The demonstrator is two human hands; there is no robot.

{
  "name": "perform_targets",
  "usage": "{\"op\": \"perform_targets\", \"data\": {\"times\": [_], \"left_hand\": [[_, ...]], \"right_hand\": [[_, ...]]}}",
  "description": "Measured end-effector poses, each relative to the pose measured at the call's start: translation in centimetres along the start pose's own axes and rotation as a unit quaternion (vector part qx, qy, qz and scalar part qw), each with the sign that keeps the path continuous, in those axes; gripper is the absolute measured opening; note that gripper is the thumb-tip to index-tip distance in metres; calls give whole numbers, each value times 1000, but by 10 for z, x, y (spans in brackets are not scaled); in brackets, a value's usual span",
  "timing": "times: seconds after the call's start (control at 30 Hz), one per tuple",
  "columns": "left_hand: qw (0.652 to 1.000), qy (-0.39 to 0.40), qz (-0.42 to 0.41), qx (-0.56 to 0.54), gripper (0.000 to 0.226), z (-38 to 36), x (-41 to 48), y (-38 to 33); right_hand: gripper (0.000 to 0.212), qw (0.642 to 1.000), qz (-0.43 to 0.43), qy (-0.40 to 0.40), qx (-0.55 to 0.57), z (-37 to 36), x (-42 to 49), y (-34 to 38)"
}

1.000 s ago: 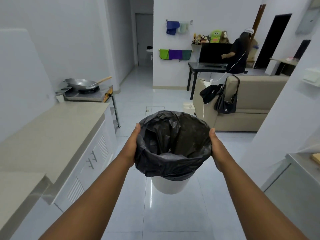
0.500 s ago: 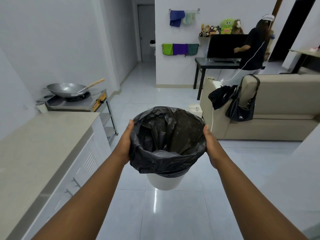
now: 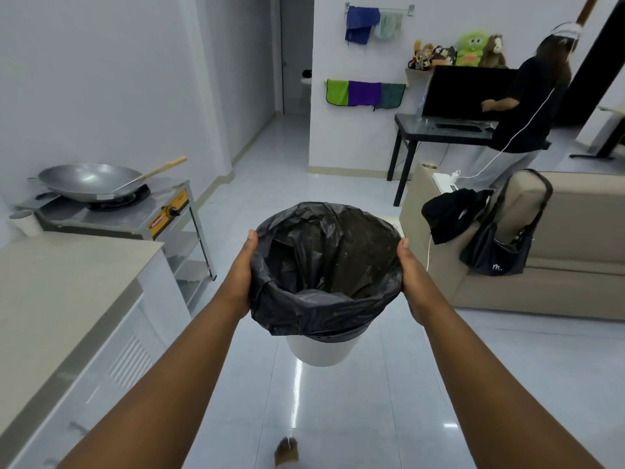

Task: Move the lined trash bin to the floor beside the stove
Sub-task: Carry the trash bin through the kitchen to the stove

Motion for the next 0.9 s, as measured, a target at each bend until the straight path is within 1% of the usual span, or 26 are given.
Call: {"op": "perform_targets", "data": {"times": [0.2,0.3,0.43,0.57,0.67,0.8,0.9], "left_hand": [[999,27,5,18,59,-15,137,-19],[999,33,4,26,59,-22,203,-33],[999,39,7,28,56,-32,284,-49],[999,42,8,15,56,-44,363,-59],[999,28,2,21,56,-51,426,-64],[1000,1,-4,8,58,-60,508,-68],[1000,-25,-6,-9,59,-68,562,-78]], "right_hand": [[96,1000,-11,-17,-3,-4,133,7],[99,1000,-15,-22,-9,-5,197,15],[92,999,-22,-35,-2,-7,276,21],[98,999,-26,-26,2,-6,356,19],[98,999,-23,-23,5,-4,425,18],[79,1000,-10,-10,5,-5,519,25],[85,1000,-20,8,0,-7,589,33]]}}
Point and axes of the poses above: each hand's wrist, its own x-axis towards the middle knuckle, its own z-axis out of the back of the hand, y = z × x, the point moved 8 cm from there along x, towards the middle knuckle, and after that the axes turned 5 degrees about -y, right-handed, at the moved point
